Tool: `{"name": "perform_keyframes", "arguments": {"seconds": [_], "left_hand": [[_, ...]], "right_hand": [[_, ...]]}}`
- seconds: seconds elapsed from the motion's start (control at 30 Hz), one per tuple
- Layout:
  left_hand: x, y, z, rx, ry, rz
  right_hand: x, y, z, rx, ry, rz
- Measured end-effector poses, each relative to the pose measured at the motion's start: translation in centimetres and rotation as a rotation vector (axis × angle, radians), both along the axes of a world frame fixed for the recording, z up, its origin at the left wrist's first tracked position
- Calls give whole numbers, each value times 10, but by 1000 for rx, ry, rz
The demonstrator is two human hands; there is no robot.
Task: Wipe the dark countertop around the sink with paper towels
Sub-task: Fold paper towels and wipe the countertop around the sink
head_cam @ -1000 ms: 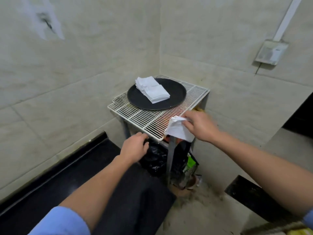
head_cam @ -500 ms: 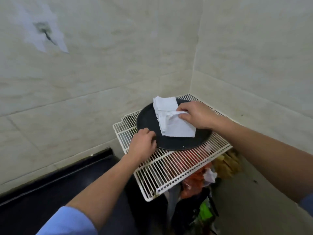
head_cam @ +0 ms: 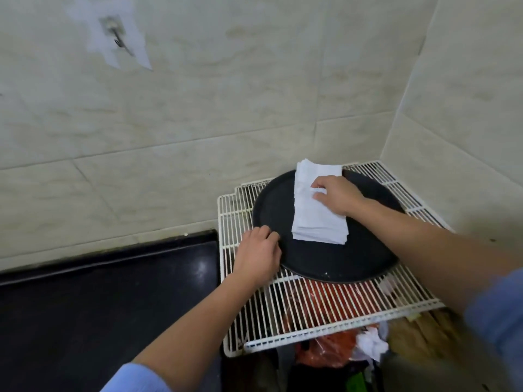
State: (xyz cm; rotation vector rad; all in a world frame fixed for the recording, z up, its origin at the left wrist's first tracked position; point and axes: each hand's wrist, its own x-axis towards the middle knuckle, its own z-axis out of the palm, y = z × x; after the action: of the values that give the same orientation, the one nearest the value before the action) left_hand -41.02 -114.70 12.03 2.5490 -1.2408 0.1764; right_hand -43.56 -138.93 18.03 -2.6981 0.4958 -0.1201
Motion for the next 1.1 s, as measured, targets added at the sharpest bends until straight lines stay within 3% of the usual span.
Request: {"name": "perform_keyframes", "arguments": {"seconds": [0.13, 0.2, 0.27, 0.43, 0.7, 0.9, 1.1], "left_hand": [[1, 0, -3, -23, -4, 2], [0, 0, -5, -36, -9, 2], [0, -1, -6, -49, -10, 1], [-1, 1, -9, -46, -21, -2], [0, 22, 7, -105, -33, -11], [6, 124, 20, -71, -27, 137], [-14, 299, 19, -27, 37, 398]], "right_hand": [[-11, 11, -11, -332, -84, -32], [-20, 20, -16, -403, -204, 44], [-28, 26, -26, -400, -243, 138], [-39, 30, -54, -319, -9, 177], [-41, 38, -38, -257, -51, 146], [-28, 128, 3, -282, -312, 235], [-6, 300, -2, -217, -278, 446]]}}
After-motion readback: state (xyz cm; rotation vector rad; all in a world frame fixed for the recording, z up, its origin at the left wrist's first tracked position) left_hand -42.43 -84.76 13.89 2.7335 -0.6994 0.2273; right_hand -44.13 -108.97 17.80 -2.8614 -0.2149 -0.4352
